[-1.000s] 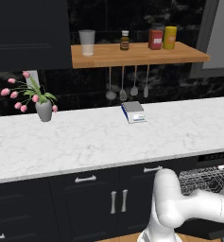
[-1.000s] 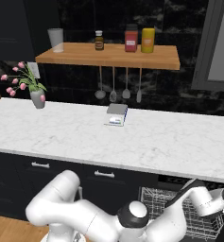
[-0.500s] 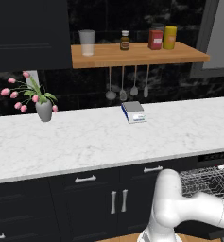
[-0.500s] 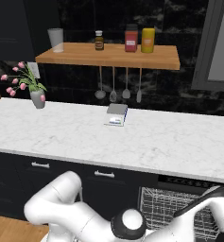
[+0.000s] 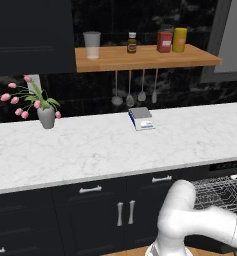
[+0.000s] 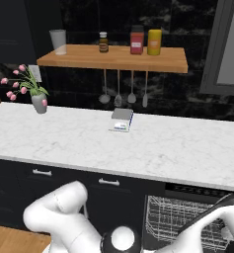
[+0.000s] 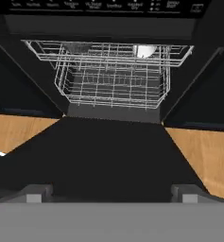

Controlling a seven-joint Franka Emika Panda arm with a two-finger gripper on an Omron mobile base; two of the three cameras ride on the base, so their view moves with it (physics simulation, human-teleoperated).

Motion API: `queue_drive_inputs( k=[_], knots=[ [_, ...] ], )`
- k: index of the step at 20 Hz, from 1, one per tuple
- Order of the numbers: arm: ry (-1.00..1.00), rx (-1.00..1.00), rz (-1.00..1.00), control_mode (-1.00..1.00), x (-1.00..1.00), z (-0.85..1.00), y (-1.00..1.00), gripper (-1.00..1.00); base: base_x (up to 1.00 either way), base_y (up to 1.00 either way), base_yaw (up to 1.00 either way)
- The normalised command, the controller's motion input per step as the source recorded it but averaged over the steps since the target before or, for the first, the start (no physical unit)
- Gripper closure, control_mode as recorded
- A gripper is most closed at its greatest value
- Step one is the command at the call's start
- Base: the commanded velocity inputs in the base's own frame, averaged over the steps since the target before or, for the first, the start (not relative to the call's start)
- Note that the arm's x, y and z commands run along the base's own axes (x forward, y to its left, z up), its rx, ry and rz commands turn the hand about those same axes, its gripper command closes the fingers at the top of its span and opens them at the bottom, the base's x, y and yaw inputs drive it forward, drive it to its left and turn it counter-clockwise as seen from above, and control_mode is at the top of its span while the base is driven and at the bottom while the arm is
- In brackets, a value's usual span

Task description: Pick up the cup and bowl from the counter, place them in the dishwasher, and close the dishwasher door.

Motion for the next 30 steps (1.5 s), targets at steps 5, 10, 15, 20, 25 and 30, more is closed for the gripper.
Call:
queue_drive_inputs(
  k=[5,10,15,20,25,30],
  knots=[
    [-0.01,-0.26,0.29,-1.0,-1.0,0.0,0.25,-1.0,0.0,0.0,0.0],
    [-0.24,-0.01,0.03,-1.0,-1.0,0.03,0.25,-1.0,0.0,0.0,0.0],
    [-0.09,0.38,0.01,-1.0,-1.0,0.13,0.32,-1.0,0.0,0.0,0.0],
    [-0.14,0.51,-0.14,-1.0,-0.93,-0.38,0.6,-1.0,0.0,0.0,0.0],
    [-0.12,0.47,-0.26,-1.0,-0.51,-0.79,0.3,-1.0,0.0,0.0,0.0],
    [-0.07,0.57,-0.35,-1.0,0.07,-1.0,0.04,-1.0,0.0,0.0,0.0]
  ],
)
